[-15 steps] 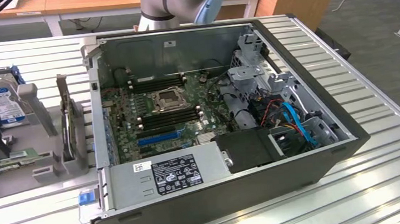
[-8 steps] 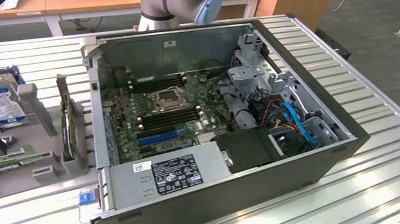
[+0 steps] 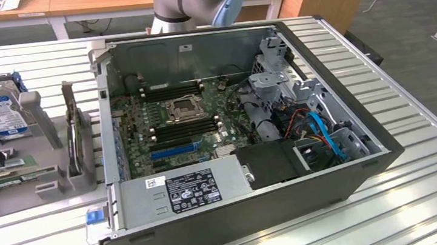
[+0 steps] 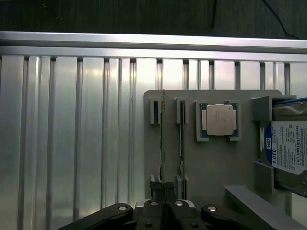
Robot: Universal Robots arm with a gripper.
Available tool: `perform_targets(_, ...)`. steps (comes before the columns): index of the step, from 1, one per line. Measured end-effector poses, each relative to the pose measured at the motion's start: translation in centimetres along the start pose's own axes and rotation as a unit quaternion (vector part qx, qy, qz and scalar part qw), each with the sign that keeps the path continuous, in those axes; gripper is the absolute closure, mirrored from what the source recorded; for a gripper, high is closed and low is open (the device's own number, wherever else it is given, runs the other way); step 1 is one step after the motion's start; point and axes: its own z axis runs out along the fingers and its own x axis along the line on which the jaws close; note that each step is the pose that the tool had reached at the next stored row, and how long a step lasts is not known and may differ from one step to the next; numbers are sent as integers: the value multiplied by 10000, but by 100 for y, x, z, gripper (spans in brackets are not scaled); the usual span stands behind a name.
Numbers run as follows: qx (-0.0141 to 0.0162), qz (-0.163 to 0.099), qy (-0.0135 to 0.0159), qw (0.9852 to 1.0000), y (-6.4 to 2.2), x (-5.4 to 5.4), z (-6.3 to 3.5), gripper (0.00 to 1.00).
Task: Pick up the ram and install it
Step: 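Pick up the ram and move it above insertion slot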
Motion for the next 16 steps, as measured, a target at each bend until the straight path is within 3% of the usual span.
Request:
perform_targets(10,0,0,0,10000,0,0,-3,88)
perform_targets(16,0,0,0,10000,3,-1,-65,88)
